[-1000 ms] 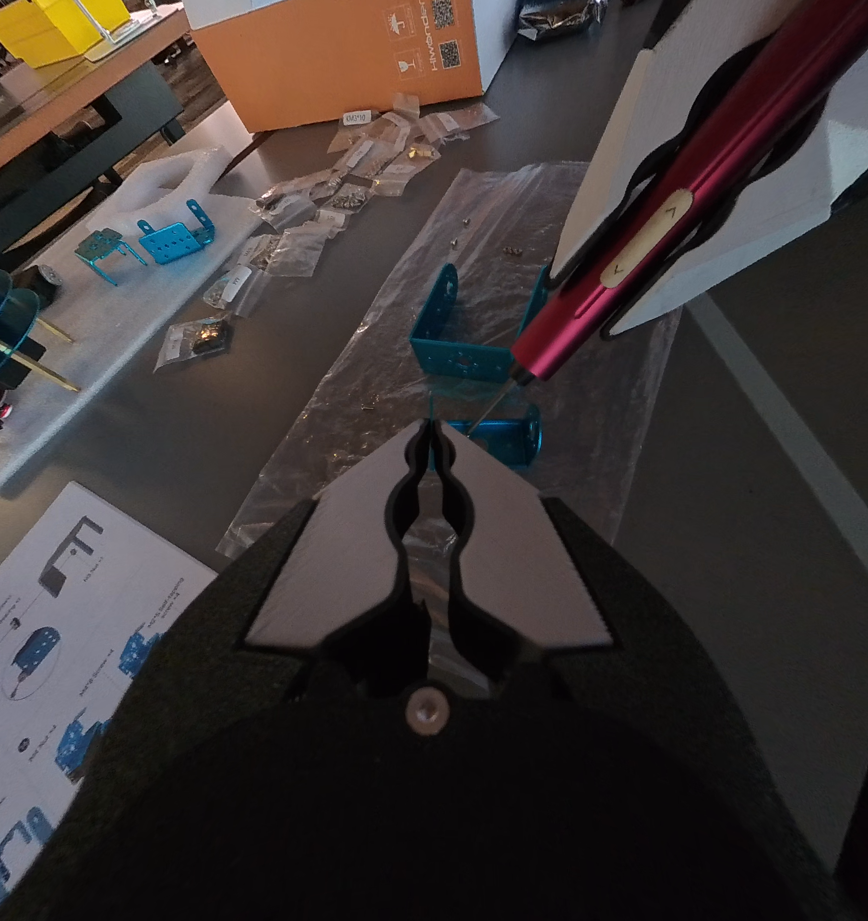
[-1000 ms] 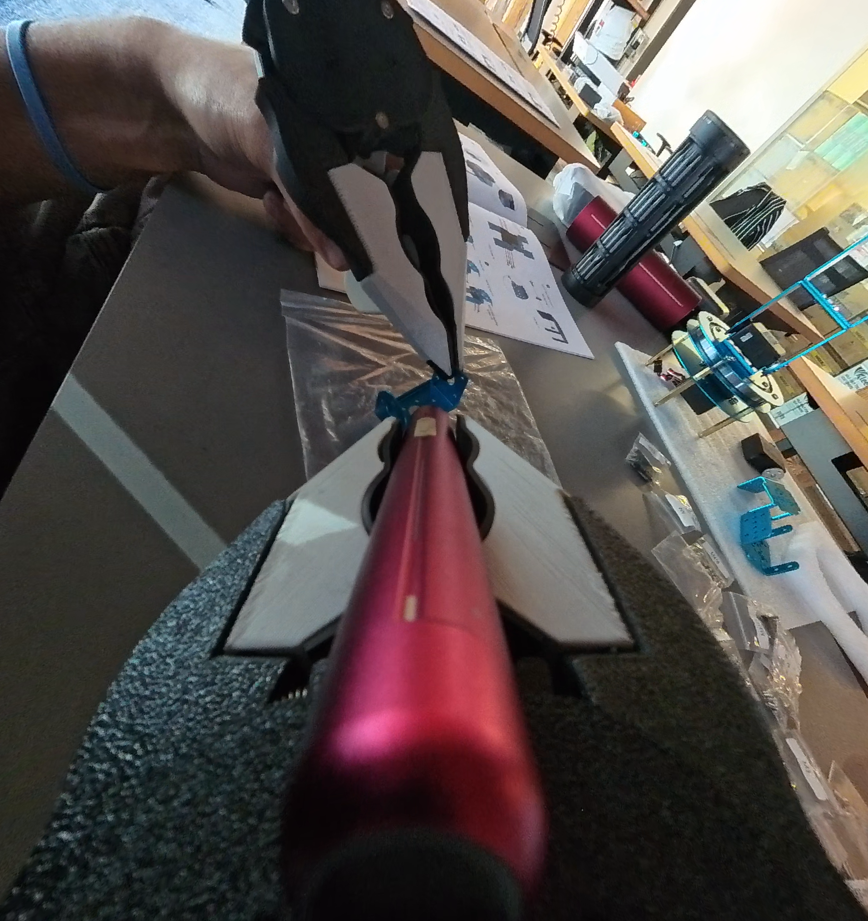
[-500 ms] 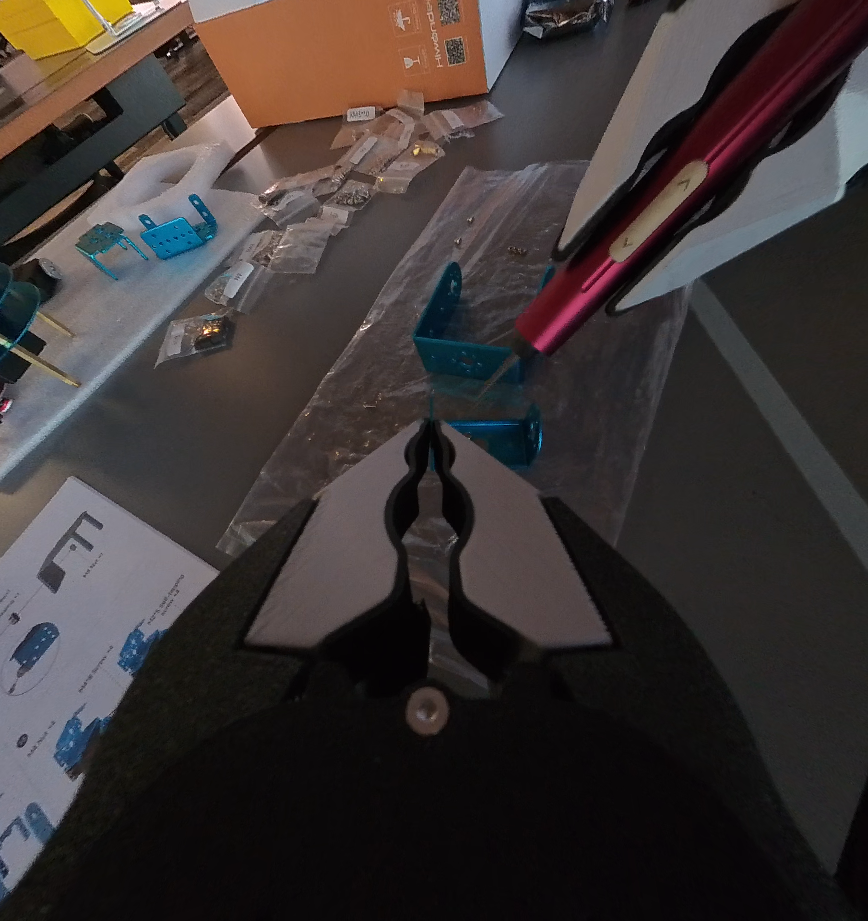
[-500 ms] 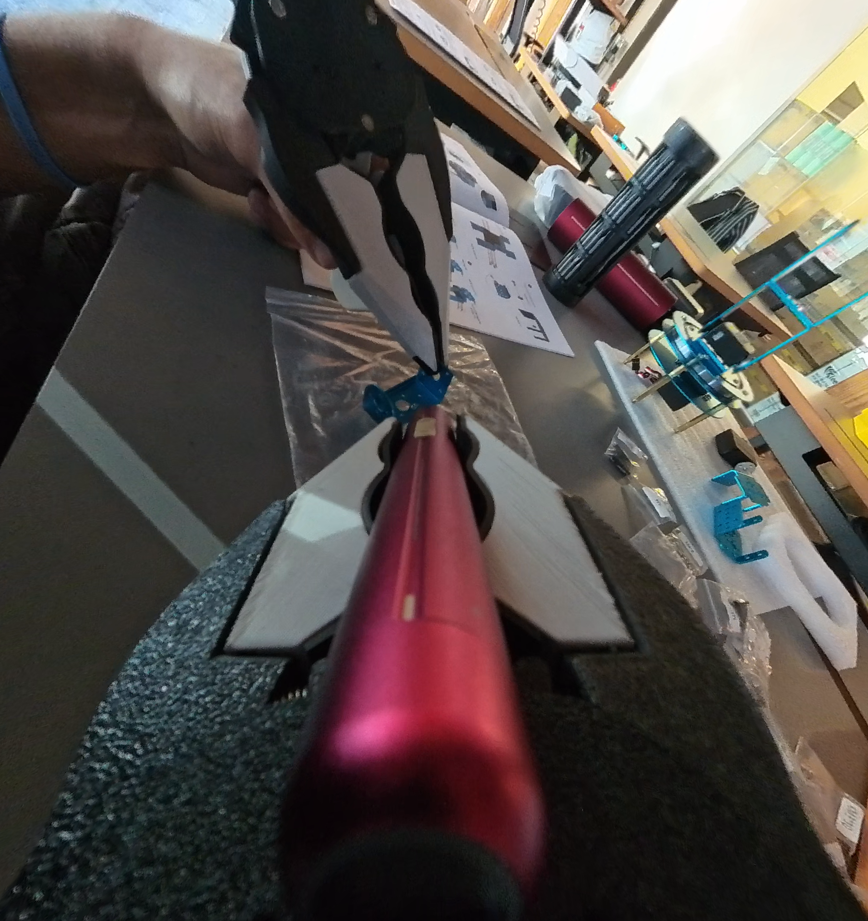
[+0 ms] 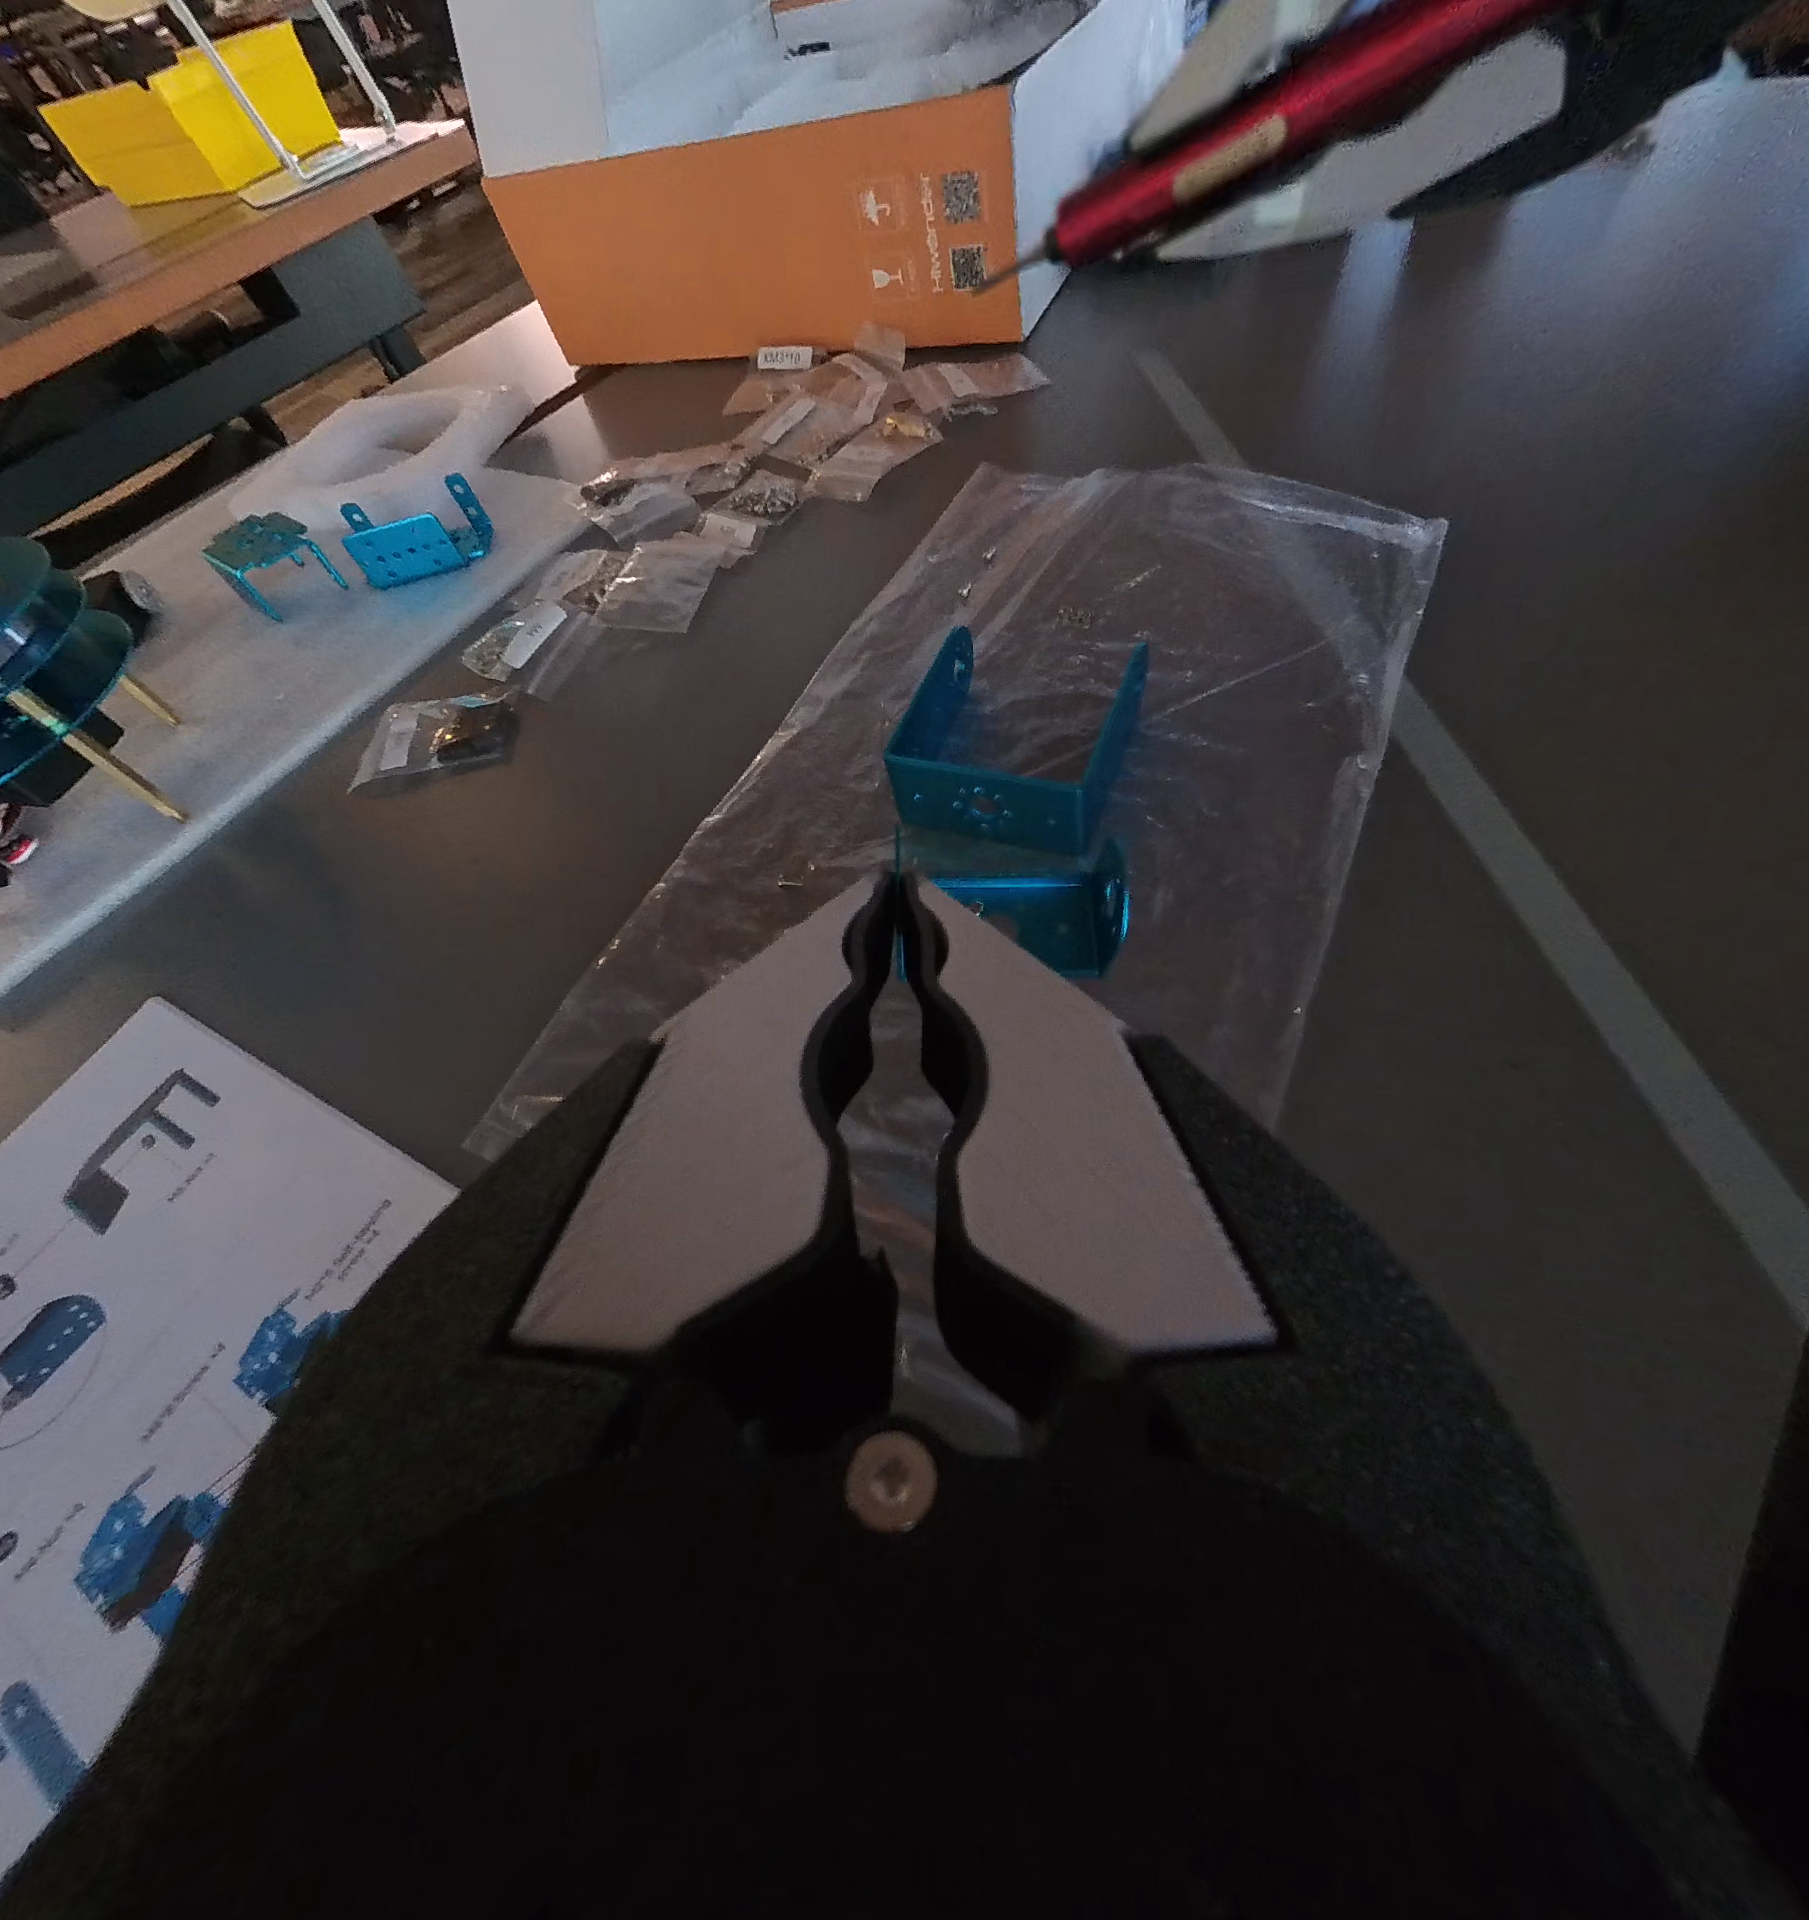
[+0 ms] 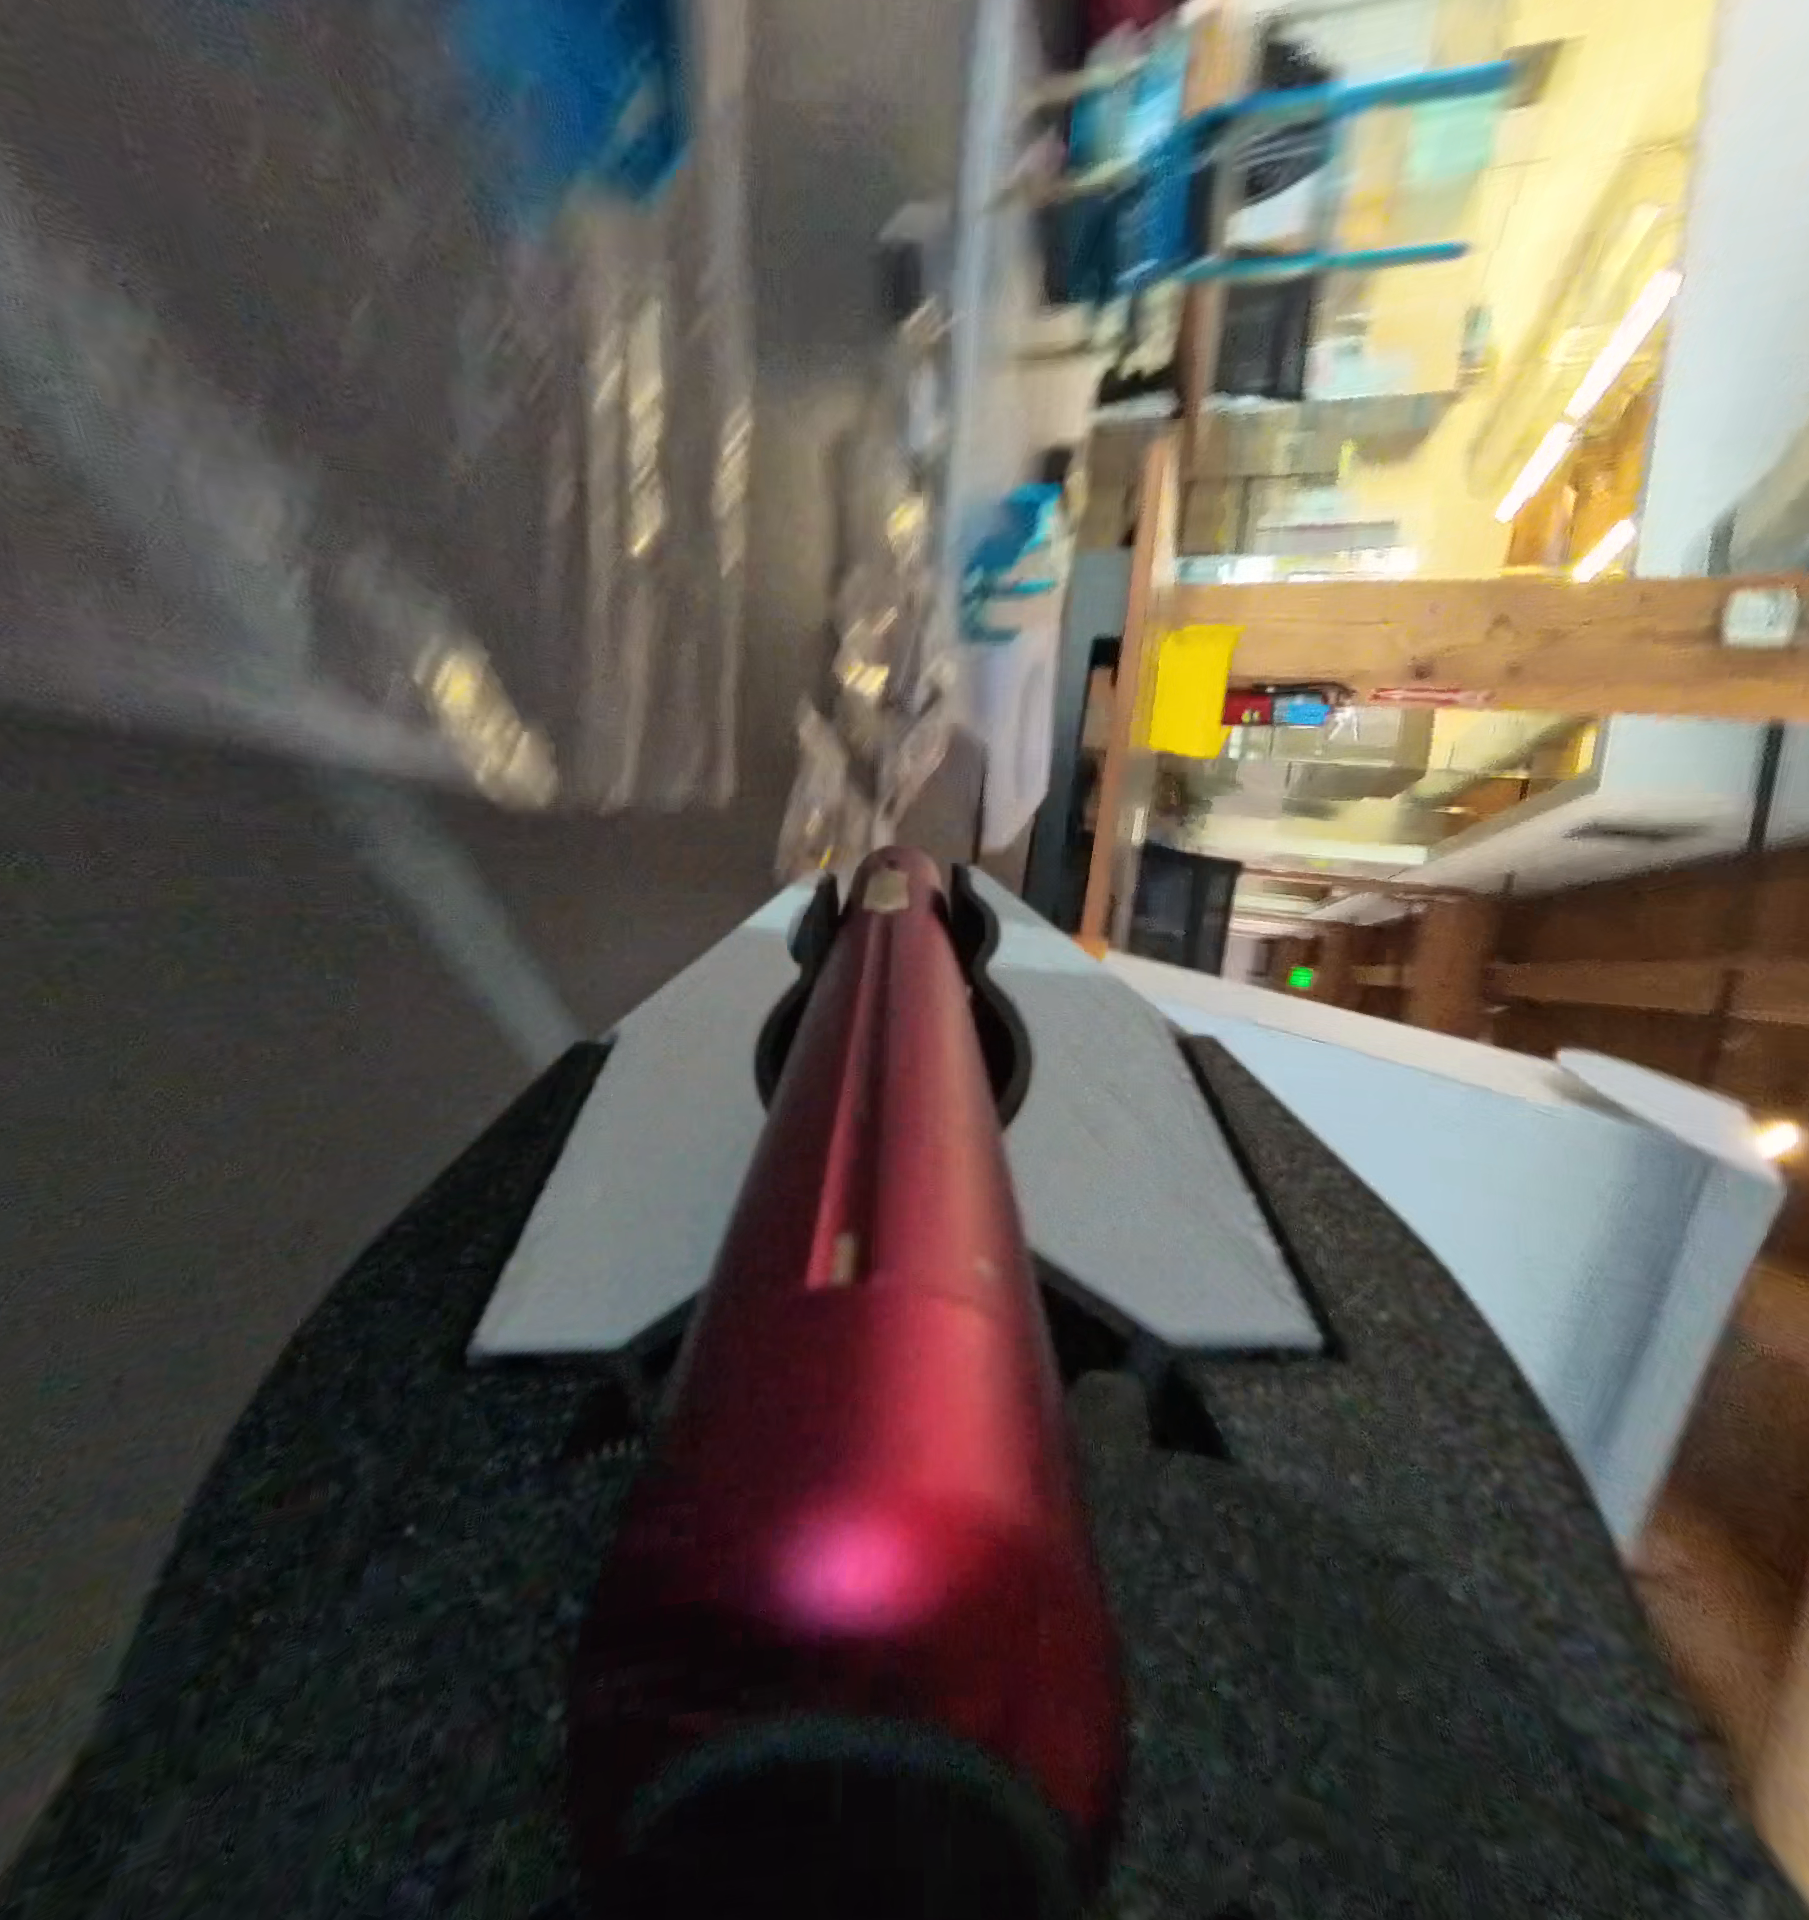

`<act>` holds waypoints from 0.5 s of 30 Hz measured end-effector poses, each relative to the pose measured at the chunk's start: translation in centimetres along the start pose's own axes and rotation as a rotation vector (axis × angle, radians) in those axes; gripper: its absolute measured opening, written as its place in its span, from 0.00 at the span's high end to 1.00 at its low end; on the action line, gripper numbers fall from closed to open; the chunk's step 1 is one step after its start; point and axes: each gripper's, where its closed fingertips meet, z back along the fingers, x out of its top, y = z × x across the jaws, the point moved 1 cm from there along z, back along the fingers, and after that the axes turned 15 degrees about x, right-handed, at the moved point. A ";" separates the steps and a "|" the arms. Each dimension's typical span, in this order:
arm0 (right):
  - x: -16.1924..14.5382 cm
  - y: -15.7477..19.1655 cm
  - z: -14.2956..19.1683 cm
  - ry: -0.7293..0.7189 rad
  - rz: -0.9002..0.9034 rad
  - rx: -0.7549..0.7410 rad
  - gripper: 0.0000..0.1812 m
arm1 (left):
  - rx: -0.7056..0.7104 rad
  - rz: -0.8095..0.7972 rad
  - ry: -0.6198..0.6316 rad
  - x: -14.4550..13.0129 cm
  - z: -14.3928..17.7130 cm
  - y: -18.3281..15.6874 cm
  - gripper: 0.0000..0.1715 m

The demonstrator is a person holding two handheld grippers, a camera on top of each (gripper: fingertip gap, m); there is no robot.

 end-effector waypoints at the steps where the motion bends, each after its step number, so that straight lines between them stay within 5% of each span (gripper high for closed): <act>1: -1.0 1.3 -0.3 0.066 0.090 0.023 0.88 | 0.005 -0.004 0.005 -0.1 0.0 0.0 1.00; 5: -2.9 5.2 -0.2 0.156 0.339 0.078 0.88 | 0.023 -0.018 0.016 -0.3 0.0 0.1 1.00; 15: -6.0 7.4 0.4 0.261 0.777 0.263 0.88 | 0.035 -0.036 0.042 -0.6 -0.3 0.0 1.00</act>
